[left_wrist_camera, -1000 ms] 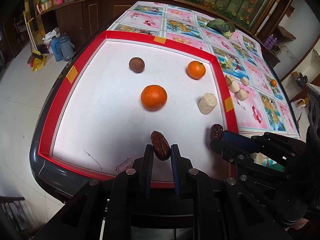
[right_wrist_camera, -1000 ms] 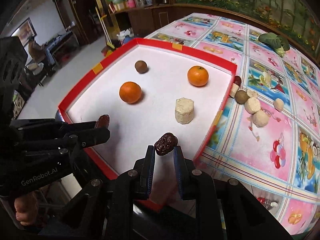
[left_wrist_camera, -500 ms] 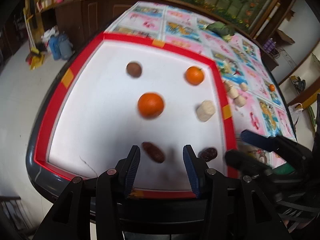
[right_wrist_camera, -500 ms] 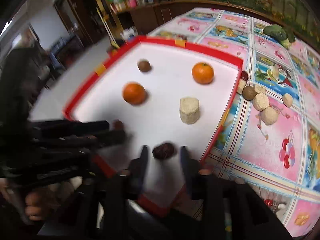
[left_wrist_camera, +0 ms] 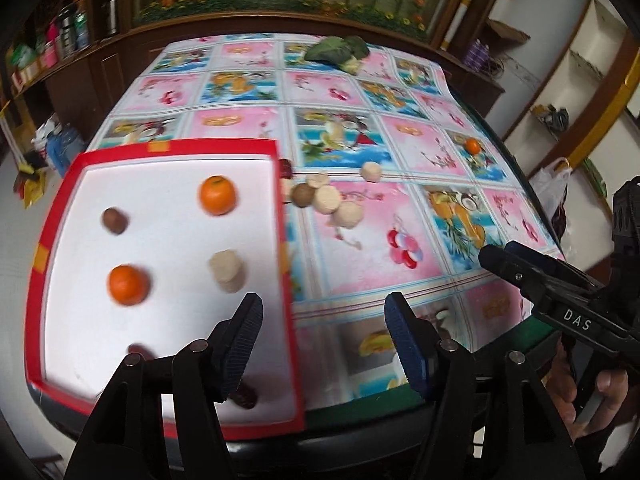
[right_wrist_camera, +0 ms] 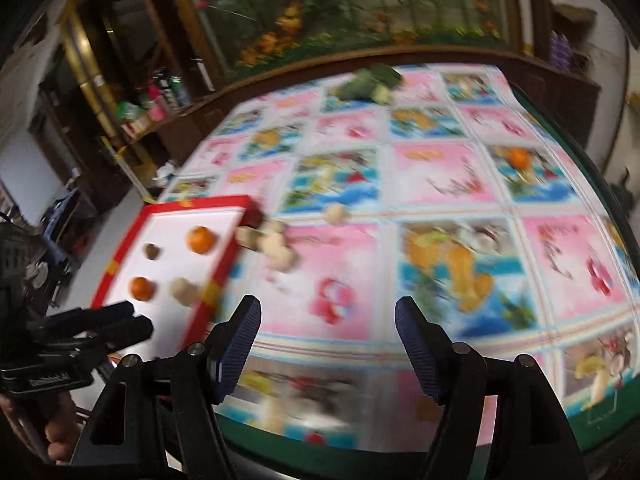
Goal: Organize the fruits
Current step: 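Grasp a beige round piece with the left tool while the right tool grasps an orange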
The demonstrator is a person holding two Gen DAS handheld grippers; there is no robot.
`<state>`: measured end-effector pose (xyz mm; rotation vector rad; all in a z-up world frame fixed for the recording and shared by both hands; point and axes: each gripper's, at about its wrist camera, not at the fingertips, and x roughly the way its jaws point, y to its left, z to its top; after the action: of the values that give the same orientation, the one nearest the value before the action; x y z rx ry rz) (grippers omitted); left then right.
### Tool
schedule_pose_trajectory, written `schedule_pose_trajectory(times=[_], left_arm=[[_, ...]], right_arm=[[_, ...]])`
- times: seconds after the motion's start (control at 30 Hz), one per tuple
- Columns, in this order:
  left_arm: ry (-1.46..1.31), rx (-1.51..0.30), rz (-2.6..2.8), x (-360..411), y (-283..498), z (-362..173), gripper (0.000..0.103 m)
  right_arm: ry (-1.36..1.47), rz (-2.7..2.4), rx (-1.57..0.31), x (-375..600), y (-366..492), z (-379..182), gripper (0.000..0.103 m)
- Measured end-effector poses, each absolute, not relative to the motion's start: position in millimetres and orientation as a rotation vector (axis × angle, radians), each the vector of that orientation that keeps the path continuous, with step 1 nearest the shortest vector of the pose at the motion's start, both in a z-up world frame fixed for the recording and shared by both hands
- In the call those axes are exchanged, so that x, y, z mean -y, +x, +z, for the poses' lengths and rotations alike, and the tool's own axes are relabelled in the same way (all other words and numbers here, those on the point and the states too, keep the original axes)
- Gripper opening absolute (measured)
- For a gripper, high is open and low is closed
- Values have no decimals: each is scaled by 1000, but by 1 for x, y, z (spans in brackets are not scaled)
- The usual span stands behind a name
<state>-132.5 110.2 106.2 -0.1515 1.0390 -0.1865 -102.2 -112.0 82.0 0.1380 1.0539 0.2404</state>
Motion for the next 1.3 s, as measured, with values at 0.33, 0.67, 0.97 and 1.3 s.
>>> schedule_pose_trajectory(times=[0.33, 0.67, 0.97, 1.3], left_arm=[[-94, -1145, -138, -53, -30, 66, 54], [-43, -1220, -78, -36, 8, 32, 25], [21, -1212, -173, -24, -18, 30, 24], [-21, -1198, -234, -37, -34, 32, 24]], right_arm=[[138, 121, -1060, 173, -99, 64, 67], [171, 129, -1060, 194, -84, 55, 61], [209, 124, -1081, 205, -69, 47, 57], [117, -10, -1126, 244, -2, 48, 54]])
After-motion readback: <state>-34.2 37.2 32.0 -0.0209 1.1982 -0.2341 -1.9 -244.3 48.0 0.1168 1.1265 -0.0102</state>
